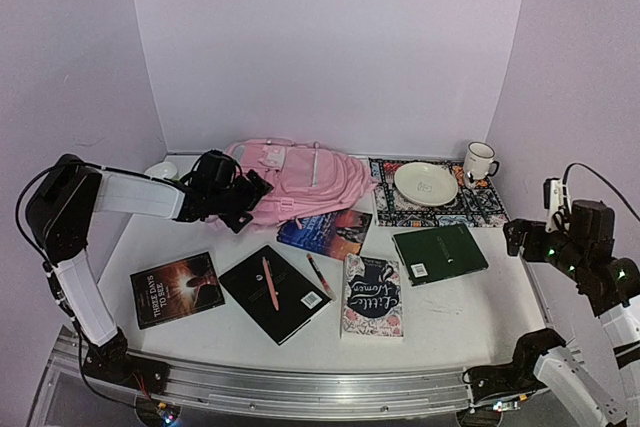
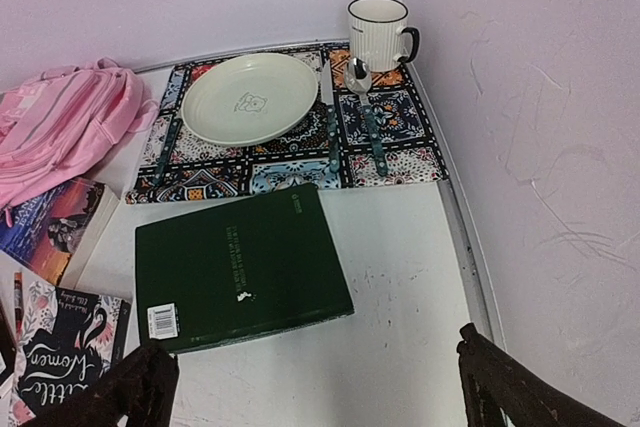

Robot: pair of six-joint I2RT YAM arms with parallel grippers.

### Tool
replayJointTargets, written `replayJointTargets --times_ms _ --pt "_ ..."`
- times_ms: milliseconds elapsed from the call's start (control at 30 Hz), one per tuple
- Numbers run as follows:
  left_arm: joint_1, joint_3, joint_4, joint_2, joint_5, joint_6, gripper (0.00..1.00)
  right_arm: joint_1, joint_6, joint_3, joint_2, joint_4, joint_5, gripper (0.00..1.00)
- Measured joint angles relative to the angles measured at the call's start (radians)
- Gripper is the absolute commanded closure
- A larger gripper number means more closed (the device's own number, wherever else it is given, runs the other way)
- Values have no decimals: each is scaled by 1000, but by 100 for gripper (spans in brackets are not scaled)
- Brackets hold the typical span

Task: Pack the student bag
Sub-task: Pick up the student bag from the center of the board.

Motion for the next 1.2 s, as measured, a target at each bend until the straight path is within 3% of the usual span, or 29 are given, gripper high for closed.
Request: replayJointTargets --times_ms 433,633,800,1033,1200 --pt "4 89 27 169 -78 -117 7 0 0 -5 -35 1 -18 2" --pt "25 107 52 221 -83 -130 28 0 0 -9 -39 0 -25 2" --pt "30 108 68 231 -77 -120 61 0 0 -10 -41 1 -41 2" --pt "41 112 86 225 -82 -92 98 0 0 -9 -17 -1 -119 2" --pt "55 111 61 195 -85 -76 100 0 -3 19 63 -19 -185 2"
